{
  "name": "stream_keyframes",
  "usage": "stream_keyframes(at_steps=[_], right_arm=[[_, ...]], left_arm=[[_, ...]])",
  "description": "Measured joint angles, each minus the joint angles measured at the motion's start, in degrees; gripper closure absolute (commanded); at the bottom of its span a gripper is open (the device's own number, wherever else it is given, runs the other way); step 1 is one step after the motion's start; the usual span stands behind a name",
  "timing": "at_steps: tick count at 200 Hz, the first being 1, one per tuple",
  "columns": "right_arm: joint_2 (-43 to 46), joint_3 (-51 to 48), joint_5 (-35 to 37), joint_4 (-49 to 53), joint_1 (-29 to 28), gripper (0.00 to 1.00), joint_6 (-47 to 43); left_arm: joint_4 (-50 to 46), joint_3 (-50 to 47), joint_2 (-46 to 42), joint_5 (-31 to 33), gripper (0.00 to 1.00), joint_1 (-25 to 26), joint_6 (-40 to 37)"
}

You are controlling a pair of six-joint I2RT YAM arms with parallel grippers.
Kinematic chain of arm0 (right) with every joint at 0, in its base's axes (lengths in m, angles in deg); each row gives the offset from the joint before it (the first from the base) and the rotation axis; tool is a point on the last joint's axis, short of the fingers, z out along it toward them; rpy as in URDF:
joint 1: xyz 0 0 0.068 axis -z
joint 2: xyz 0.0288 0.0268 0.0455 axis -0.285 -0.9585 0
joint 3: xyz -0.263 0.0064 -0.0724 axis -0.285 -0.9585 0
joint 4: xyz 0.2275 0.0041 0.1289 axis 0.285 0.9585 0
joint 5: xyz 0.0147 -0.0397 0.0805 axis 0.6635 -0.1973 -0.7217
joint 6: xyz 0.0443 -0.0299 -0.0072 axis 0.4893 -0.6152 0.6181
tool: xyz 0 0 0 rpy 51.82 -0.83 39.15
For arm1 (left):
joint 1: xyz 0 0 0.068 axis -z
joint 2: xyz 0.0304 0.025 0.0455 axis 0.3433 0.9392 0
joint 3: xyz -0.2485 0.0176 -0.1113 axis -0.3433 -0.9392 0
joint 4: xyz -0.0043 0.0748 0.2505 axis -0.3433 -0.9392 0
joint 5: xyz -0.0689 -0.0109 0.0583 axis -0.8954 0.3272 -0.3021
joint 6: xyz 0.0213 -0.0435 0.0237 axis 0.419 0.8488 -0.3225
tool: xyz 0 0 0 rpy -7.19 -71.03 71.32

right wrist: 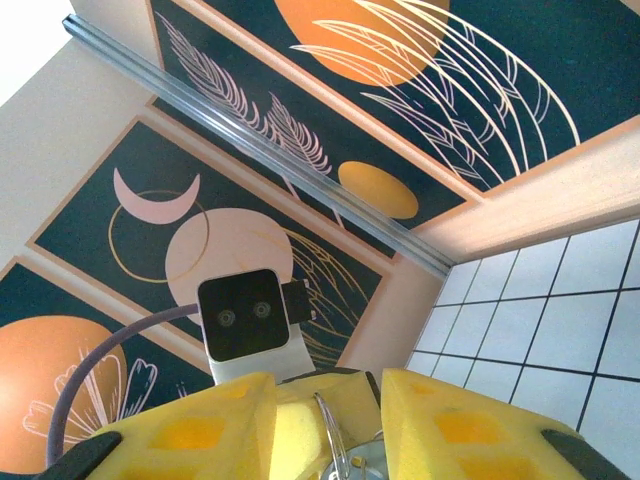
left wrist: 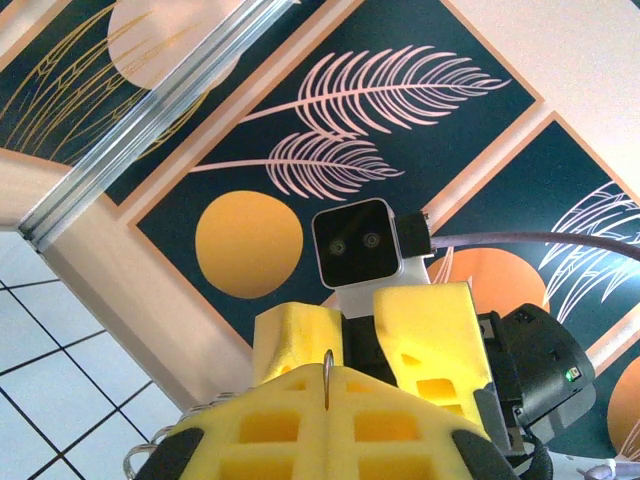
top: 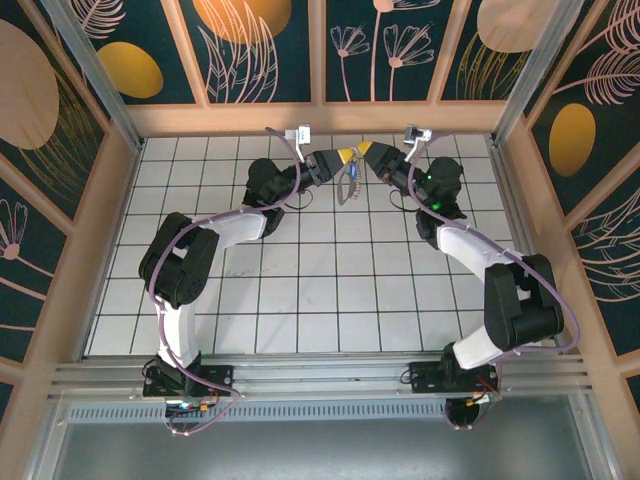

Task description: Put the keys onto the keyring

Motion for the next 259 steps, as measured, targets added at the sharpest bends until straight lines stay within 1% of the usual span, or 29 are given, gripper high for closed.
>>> stream_keyframes(at_steps=[57, 69, 110, 135, 145, 195, 211, 225, 259], right_arm=[[-1.2, 0.2, -0.2, -0.2, -1.0, 0.76, 0.0], [-1.3, 0.4, -0.4, -0.2, -1.1, 0.79, 0.0], [-1.4, 1.0, -0.9, -0.6, -1.2, 0.94, -0.1], [-2.1, 1.7, -1.3, -1.0, -1.2, 0.95, -0.2], [-2.4, 2.0, -1.5, -1.2, -1.2, 1.00, -0.2], [-3.0, 2.5, -1.8, -1.4, -1.3, 1.00, -1.0], [-3.0, 2.5, -1.8, -1.3, -1.3, 1.00, -1.6], [-3.0, 2.6, -2.1, -1.1, -1.2, 1.00, -1.8], [-3.0, 2.6, -4.0, 0.0, 0.0, 1.00, -2.1]], left_arm=[[0.2, 0.0, 0.0, 0.0, 1.00, 0.2, 0.0], [0.2, 0.0, 0.0, 0.0, 1.00, 0.1, 0.0], [0.2, 0.0, 0.0, 0.1, 1.00, 0.1, 0.0], [0.2, 0.0, 0.0, 0.9, 1.00, 0.1, 0.4], [0.2, 0.0, 0.0, 1.1, 1.00, 0.0, 0.4], [0.2, 0.0, 0.0, 1.2, 1.00, -0.1, 0.4], [0.2, 0.0, 0.0, 1.3, 0.90, -0.1, 0.4], [-0.1, 0.0, 0.0, 1.2, 0.79, -0.1, -0.1], [-2.6, 0.0, -0.6, 1.3, 0.65, -0.1, -2.7]])
